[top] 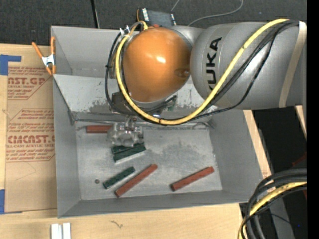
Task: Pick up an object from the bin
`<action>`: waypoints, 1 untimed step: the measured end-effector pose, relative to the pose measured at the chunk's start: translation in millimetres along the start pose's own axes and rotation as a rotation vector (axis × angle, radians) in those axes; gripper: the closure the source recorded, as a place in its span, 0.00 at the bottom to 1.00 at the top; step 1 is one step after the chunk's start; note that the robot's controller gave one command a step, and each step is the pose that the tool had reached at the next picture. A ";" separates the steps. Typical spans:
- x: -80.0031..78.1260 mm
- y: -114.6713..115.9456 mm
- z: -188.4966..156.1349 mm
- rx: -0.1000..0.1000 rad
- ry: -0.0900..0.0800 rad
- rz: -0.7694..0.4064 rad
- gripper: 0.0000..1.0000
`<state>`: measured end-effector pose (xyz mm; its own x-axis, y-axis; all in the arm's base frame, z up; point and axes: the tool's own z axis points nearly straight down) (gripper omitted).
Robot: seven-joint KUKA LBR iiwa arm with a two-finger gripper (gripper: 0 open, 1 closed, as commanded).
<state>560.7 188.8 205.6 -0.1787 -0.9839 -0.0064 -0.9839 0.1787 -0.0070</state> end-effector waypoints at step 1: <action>0.1 2.2 3.1 -0.007 0.002 -0.002 0.00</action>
Offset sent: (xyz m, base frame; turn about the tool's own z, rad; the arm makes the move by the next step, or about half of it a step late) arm 0.0000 0.0000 0.0000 0.0000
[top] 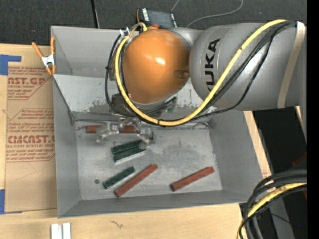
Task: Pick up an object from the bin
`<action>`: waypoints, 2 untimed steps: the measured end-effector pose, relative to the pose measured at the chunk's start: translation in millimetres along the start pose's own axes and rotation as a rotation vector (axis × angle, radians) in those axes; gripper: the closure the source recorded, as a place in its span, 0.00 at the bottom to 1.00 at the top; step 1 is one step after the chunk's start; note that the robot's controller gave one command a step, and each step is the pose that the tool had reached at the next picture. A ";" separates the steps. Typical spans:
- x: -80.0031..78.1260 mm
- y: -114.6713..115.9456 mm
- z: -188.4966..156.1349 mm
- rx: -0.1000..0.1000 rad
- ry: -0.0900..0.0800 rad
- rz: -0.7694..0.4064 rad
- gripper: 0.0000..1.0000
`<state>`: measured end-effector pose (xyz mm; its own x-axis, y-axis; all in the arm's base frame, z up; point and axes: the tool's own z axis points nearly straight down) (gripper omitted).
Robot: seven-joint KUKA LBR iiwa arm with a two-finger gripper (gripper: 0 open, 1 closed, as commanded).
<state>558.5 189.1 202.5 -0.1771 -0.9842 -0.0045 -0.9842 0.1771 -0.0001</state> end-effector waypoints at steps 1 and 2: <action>50.3 46.2 46.2 -0.007 0.005 -0.076 0.00; 34.8 69.1 135.3 -0.006 0.001 -0.139 0.00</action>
Offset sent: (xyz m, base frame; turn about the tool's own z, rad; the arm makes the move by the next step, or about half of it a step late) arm -0.0517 -0.0409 -0.0436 -0.0774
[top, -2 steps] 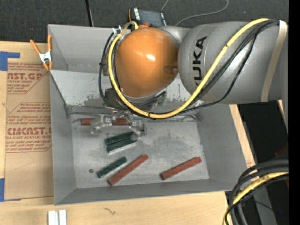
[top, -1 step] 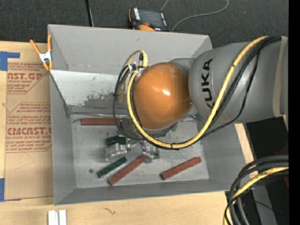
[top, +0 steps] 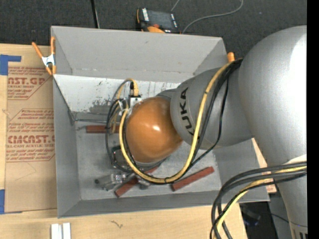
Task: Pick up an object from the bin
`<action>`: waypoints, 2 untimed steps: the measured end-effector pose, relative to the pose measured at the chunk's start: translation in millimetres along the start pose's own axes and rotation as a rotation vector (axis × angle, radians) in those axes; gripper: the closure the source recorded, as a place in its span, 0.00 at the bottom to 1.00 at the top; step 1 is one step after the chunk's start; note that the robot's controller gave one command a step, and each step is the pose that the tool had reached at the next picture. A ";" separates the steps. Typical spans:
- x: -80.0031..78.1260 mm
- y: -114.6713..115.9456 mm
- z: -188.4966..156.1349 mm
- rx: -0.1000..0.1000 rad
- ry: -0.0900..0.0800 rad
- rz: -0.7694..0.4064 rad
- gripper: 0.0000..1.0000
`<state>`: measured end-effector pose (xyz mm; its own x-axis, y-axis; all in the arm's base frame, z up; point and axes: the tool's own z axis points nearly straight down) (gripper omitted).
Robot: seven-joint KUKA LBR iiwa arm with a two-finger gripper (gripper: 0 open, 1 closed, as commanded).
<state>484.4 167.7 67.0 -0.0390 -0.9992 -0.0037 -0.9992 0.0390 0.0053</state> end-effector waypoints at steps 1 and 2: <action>39.9 -45.7 -3.8 0.008 0.001 0.084 0.00; 36.1 -47.3 -7.2 0.017 -0.007 0.081 1.00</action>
Offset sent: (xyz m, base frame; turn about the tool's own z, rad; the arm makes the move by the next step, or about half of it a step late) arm 0.0427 -0.0413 0.0030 0.0782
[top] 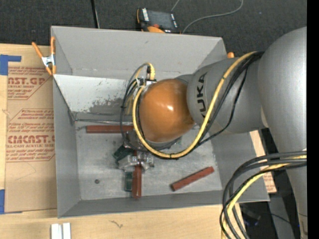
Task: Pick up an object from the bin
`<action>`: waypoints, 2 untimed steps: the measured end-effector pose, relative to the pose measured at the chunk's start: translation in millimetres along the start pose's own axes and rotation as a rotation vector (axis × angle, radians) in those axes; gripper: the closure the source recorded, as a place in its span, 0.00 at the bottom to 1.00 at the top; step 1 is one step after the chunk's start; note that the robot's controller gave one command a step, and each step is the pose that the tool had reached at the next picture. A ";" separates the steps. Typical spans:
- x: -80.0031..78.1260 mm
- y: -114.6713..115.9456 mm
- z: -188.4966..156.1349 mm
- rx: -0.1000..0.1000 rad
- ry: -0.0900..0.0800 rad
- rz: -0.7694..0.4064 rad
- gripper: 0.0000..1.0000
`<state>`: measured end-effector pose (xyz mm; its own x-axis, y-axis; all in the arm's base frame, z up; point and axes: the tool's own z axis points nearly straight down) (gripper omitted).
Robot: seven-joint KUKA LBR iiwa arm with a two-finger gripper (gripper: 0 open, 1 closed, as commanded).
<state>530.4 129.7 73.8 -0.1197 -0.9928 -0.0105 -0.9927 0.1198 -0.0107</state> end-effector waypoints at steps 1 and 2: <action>-0.3 0.3 0.6 0.000 -0.001 -0.001 0.00; -22.1 2.9 3.1 -0.011 0.003 -0.630 0.00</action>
Offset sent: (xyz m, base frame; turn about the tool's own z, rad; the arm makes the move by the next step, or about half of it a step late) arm 0.0000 0.0000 0.0000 0.0000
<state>530.2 152.0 70.9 0.4880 -0.8728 -0.0028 -0.8728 -0.4880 -0.0034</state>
